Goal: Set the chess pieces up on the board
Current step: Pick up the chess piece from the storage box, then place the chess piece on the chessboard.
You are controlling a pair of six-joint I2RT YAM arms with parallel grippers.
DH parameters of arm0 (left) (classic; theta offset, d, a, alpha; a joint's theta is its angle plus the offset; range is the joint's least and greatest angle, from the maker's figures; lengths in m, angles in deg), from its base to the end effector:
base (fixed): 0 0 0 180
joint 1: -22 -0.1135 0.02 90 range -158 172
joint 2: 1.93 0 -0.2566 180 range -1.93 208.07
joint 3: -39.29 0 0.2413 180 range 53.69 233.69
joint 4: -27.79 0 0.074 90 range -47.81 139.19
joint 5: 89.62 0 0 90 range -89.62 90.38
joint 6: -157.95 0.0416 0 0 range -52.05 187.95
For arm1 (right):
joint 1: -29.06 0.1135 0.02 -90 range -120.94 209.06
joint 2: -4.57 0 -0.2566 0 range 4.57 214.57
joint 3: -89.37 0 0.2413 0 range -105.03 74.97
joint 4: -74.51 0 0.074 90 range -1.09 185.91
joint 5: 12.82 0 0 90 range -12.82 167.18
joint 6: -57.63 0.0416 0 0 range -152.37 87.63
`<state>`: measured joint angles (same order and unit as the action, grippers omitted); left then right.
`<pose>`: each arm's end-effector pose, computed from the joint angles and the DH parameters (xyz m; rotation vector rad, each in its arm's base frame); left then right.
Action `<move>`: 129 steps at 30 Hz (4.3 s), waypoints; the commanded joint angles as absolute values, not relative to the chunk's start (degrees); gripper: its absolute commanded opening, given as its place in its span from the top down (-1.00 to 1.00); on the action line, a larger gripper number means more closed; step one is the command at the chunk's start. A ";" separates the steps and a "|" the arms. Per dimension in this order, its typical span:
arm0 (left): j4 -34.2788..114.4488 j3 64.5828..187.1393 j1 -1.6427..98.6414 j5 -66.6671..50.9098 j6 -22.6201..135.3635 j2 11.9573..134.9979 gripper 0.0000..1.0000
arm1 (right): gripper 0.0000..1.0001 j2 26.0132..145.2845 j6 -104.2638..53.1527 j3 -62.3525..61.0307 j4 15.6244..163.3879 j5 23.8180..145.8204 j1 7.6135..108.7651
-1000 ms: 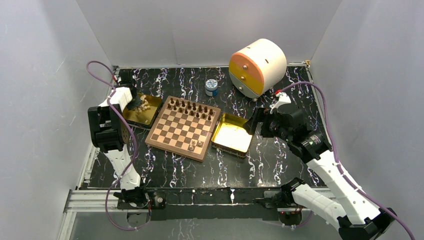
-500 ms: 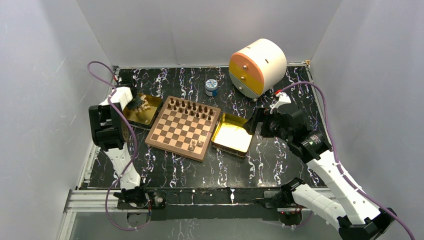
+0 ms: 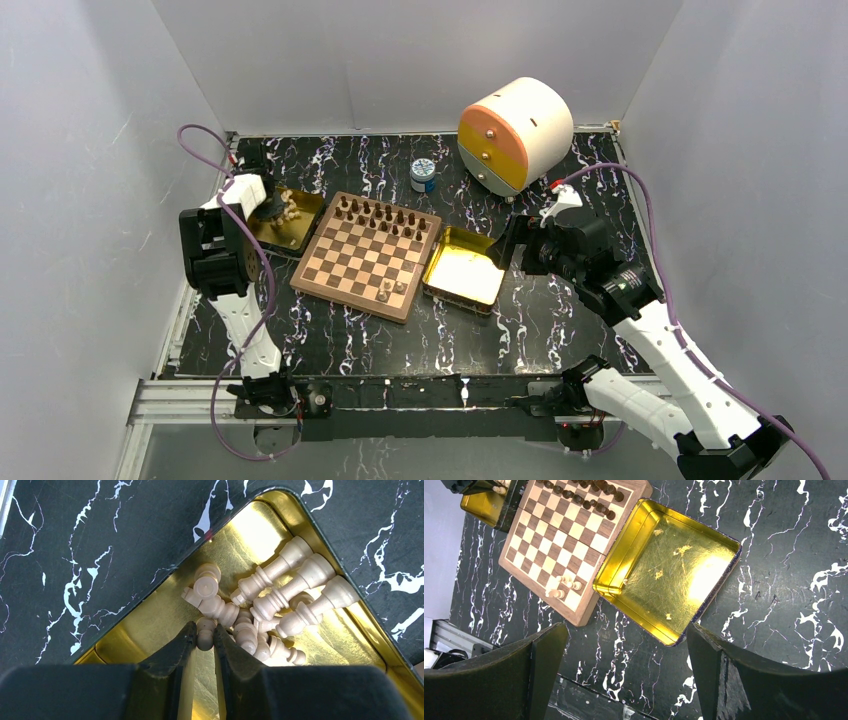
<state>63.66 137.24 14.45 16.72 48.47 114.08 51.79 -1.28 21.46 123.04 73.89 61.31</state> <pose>0.4238 0.0680 0.1772 -0.6910 2.3797 0.2697 0.1481 0.0906 0.3331 0.0152 2.1150 0.6176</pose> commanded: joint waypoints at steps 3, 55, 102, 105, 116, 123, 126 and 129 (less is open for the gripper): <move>67.57 141.05 14.08 17.17 48.97 111.53 0.72 | -0.97 51.21 -1.74 22.06 119.95 73.23 61.14; 81.66 128.26 38.07 7.24 51.46 83.96 0.70 | -0.97 51.72 -2.66 19.18 122.35 72.78 61.13; 71.76 112.83 58.03 12.07 39.30 88.63 0.70 | -0.97 51.12 -2.13 20.53 121.61 73.44 61.14; 71.79 113.06 58.09 11.82 39.46 88.95 0.70 | -0.97 51.12 -2.13 20.65 121.61 73.42 61.14; 72.01 113.02 58.39 11.67 39.56 88.86 0.64 | -0.97 51.05 -2.13 21.45 121.00 73.49 61.14; 72.25 113.19 58.47 12.07 39.73 89.29 0.60 | -0.97 50.79 -2.05 21.66 120.90 73.66 61.13; 72.33 113.05 58.56 12.07 39.69 89.39 0.58 | -0.97 50.58 -1.89 22.09 120.77 74.09 61.14; 72.51 113.05 58.64 12.52 39.80 89.22 0.56 | -0.97 50.43 -1.79 22.39 120.68 74.31 61.14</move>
